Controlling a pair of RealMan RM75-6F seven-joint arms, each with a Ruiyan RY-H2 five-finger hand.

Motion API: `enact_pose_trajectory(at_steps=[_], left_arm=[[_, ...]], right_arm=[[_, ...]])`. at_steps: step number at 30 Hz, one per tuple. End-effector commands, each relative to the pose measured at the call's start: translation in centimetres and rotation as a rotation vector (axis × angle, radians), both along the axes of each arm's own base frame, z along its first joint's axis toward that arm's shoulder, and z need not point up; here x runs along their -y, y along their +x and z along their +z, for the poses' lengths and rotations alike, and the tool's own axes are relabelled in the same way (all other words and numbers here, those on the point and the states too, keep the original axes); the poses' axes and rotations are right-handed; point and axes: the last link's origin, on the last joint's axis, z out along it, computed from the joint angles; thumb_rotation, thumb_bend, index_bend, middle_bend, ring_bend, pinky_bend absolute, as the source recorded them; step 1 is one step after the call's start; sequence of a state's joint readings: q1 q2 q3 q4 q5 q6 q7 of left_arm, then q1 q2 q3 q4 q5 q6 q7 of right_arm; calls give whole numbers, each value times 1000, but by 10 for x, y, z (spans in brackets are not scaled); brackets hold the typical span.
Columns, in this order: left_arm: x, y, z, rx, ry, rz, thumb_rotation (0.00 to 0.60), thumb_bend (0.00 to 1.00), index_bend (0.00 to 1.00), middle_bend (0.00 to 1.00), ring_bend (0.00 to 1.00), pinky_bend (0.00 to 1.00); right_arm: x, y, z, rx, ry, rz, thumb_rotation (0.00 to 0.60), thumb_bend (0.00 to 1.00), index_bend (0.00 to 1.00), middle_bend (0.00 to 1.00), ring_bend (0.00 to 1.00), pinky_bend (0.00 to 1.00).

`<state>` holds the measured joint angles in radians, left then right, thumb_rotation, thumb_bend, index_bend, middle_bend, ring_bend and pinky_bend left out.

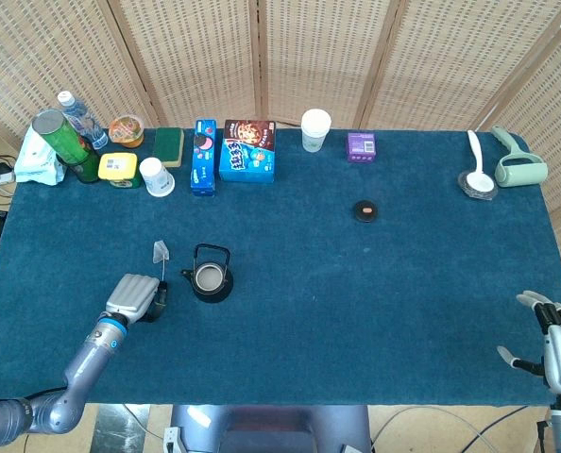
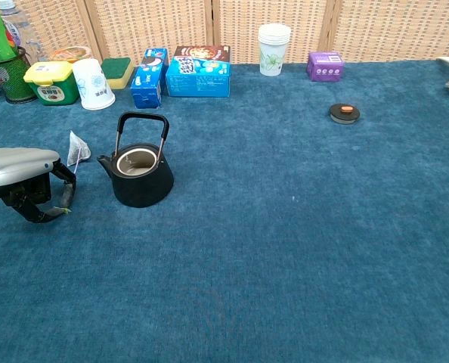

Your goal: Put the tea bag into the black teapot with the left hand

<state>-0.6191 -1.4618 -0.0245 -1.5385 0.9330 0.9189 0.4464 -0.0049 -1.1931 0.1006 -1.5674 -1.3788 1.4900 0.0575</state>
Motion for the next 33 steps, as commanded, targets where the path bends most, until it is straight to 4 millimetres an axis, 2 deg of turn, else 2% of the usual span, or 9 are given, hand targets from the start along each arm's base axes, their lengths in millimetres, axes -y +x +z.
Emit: enact_pose_trajectory(at_steps=[1, 15, 33], left_arm=[[-1, 1, 0, 4, 3, 0, 600, 490, 626, 1000, 1000, 972], [0, 7, 5, 57, 8, 6, 600, 549, 671, 1000, 1000, 972], [1, 32, 60, 404, 129, 34, 600, 550, 687, 1000, 1000, 977]], right_arm=[[0, 0, 0, 1, 0, -1, 600, 19, 238, 216, 229, 164], [-1, -1, 0, 7, -1, -2, 600, 18, 238, 217, 229, 164], [1, 1, -4, 28, 9, 29, 600, 19, 238, 217, 229, 165]])
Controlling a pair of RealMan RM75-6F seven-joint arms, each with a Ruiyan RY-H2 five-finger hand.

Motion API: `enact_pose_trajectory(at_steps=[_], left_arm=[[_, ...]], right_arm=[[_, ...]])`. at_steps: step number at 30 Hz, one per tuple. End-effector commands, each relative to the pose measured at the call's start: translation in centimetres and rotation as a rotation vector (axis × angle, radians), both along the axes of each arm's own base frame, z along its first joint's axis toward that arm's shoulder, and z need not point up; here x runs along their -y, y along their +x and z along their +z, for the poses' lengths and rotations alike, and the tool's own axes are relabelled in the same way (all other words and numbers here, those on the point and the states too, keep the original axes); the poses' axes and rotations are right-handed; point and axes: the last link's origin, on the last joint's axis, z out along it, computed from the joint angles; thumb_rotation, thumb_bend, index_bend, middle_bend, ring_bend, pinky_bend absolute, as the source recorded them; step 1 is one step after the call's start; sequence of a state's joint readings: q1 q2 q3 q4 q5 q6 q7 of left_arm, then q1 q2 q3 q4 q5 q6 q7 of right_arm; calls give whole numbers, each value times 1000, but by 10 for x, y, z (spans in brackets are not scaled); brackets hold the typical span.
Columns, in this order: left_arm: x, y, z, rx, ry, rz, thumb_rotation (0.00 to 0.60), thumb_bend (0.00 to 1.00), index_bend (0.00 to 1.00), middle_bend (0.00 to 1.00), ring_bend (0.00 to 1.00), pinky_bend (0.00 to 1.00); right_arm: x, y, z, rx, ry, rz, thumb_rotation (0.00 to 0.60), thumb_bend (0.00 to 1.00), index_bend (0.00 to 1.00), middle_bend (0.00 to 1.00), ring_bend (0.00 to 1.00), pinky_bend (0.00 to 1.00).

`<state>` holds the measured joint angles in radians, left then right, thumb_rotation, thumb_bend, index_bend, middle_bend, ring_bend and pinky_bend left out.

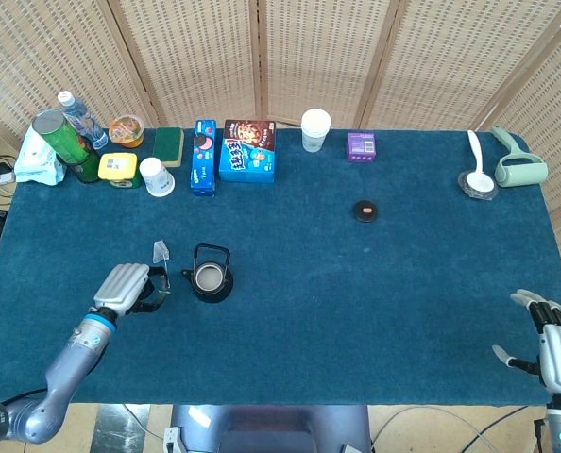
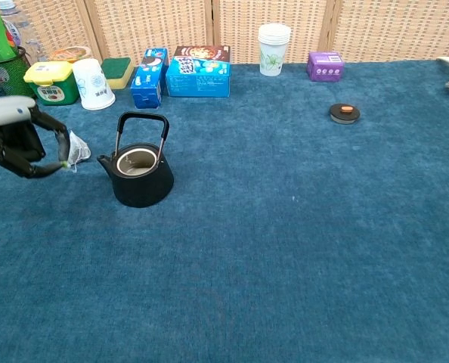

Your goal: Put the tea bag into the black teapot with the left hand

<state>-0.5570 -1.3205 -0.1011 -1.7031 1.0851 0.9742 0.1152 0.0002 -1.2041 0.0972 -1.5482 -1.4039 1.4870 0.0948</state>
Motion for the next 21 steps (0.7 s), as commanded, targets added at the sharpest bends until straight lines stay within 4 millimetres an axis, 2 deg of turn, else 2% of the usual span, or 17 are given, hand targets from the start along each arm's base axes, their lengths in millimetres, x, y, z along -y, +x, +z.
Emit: enact_pose_trajectory(at_steps=[1, 10, 21], left_arm=[[0, 9, 16, 97, 47, -8, 600, 551, 687, 1000, 1000, 978], [3, 32, 44, 377, 112, -34, 600, 551, 688, 1000, 1000, 979], [-1, 51, 50, 524, 108, -64, 600, 551, 688, 1000, 1000, 979]], right_arm=[[0, 0, 0, 2, 1, 3, 600, 19, 237, 217, 229, 165], [-4, -1, -1, 13, -1, 1, 600, 19, 238, 217, 229, 164], [-8, -6, -1, 28, -5, -10, 600, 19, 238, 217, 229, 164]])
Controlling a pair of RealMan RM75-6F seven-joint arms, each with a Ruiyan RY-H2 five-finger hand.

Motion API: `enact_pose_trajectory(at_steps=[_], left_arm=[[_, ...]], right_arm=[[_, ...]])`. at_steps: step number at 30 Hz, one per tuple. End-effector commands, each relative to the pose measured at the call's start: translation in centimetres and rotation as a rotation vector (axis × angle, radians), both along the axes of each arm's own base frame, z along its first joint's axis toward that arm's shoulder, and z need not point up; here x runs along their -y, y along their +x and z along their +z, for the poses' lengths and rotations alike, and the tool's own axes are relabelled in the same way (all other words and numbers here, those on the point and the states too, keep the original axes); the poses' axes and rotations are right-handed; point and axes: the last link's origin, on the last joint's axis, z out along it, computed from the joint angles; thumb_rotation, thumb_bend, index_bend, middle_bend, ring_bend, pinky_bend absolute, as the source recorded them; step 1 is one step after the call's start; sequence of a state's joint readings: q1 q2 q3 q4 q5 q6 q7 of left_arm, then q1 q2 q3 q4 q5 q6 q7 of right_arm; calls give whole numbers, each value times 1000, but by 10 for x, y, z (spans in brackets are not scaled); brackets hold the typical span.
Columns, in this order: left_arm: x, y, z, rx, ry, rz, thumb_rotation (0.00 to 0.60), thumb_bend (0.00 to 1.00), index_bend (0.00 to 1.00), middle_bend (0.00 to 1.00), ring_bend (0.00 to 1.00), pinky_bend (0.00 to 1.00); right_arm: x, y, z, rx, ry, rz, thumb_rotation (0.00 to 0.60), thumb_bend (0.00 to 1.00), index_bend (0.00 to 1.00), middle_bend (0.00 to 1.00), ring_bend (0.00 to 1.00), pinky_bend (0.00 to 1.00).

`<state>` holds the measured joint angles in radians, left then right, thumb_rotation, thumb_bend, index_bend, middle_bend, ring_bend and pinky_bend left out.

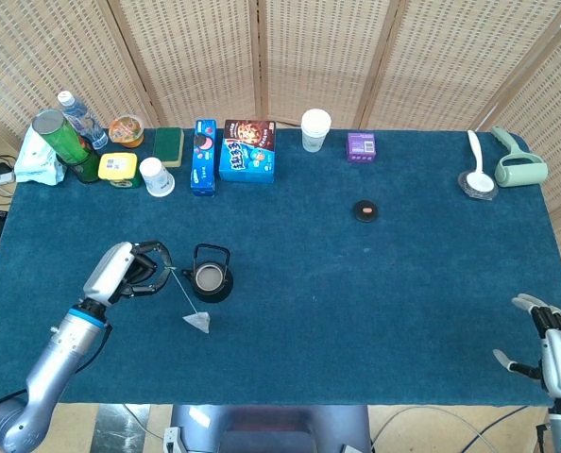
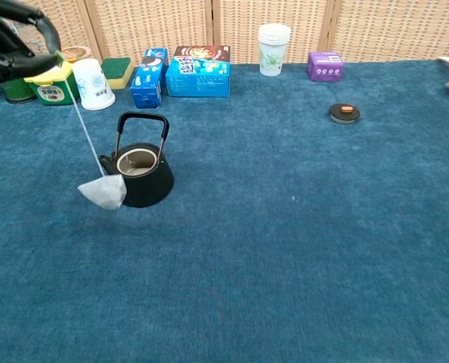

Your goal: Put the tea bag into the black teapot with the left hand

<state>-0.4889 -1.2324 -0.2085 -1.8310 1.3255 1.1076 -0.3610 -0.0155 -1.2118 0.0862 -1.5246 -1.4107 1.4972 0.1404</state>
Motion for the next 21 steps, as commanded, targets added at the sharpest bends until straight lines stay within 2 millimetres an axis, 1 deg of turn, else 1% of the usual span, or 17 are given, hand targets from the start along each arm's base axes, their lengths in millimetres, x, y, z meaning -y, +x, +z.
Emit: enact_pose_trajectory(at_steps=[1, 5, 7, 15, 21], left_arm=[[-1, 6, -1, 26, -4, -12, 600, 550, 688, 1000, 1000, 979], [-3, 14, -4, 59, -19, -25, 600, 550, 687, 1000, 1000, 979], [-6, 17, -2, 79, 0, -31, 600, 550, 687, 1000, 1000, 979], [-11, 13, -6, 75, -18, -8, 600, 547, 688, 1000, 1000, 979], [-14, 13, -17, 71, -46, -1, 600, 547, 687, 1000, 1000, 979]], right_arm=[[0, -1, 0, 2, -1, -4, 600, 18, 238, 217, 229, 164], [-1, -3, -1, 9, 0, -10, 600, 19, 238, 217, 229, 165], [-3, -4, -1, 11, 0, -16, 600, 18, 237, 217, 229, 164], [-5, -6, -1, 10, -4, -29, 600, 19, 238, 217, 229, 164], [-6, -8, 0, 10, -9, -39, 600, 18, 238, 217, 229, 164]])
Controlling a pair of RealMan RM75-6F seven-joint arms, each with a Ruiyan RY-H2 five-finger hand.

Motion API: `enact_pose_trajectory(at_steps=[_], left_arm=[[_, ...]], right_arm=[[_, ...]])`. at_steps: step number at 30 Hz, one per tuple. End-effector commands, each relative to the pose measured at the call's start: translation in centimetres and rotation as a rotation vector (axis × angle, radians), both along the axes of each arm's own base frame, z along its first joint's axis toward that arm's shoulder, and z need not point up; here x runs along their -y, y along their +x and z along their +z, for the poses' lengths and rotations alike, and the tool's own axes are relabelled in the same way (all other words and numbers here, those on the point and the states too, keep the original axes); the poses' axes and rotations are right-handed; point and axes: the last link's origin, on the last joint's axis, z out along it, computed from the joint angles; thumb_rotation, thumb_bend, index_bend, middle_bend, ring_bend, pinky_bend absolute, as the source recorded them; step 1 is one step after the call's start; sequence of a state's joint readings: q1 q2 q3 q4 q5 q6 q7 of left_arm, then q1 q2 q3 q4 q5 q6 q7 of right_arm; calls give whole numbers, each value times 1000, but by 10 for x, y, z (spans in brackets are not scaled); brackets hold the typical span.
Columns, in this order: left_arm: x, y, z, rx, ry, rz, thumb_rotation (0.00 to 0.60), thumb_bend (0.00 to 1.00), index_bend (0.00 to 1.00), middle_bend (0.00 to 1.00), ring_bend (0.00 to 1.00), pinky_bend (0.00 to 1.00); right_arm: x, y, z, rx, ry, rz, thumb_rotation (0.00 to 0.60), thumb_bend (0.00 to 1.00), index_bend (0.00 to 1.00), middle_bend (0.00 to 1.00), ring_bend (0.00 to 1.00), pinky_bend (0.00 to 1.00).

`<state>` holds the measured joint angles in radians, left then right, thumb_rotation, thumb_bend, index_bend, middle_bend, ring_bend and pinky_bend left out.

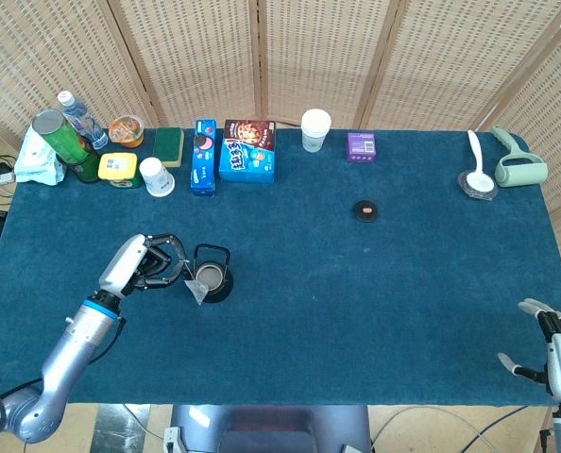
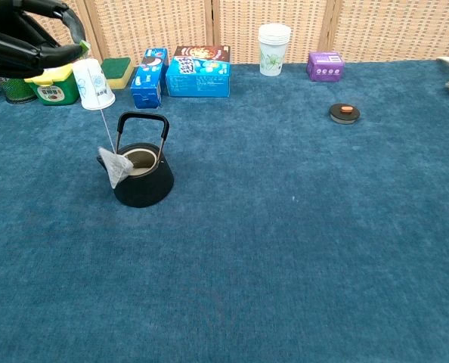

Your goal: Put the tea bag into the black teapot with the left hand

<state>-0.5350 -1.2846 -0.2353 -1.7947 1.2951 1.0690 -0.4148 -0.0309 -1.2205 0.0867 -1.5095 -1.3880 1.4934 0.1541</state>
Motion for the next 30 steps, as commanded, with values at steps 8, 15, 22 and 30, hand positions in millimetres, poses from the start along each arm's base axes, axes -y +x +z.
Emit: enact_pose_trajectory(at_steps=[8, 15, 22, 30], left_arm=[[-5, 1, -9, -10, -10, 2, 600, 547, 687, 1000, 1000, 979], [-15, -1, -9, -28, 10, 28, 600, 547, 688, 1000, 1000, 979], [-27, 0, -12, -35, 36, 46, 600, 547, 687, 1000, 1000, 978], [-40, 3, -15, -36, 73, 61, 600, 548, 687, 1000, 1000, 979]], right_arm=[[-1, -3, 0, 2, -2, -14, 600, 19, 238, 217, 230, 164], [-1, -4, 0, 1, -2, -19, 600, 19, 238, 217, 230, 165], [-1, -4, 1, 1, -5, -26, 600, 18, 238, 217, 231, 164], [-1, -6, 2, 2, -10, -32, 600, 18, 237, 217, 231, 164]])
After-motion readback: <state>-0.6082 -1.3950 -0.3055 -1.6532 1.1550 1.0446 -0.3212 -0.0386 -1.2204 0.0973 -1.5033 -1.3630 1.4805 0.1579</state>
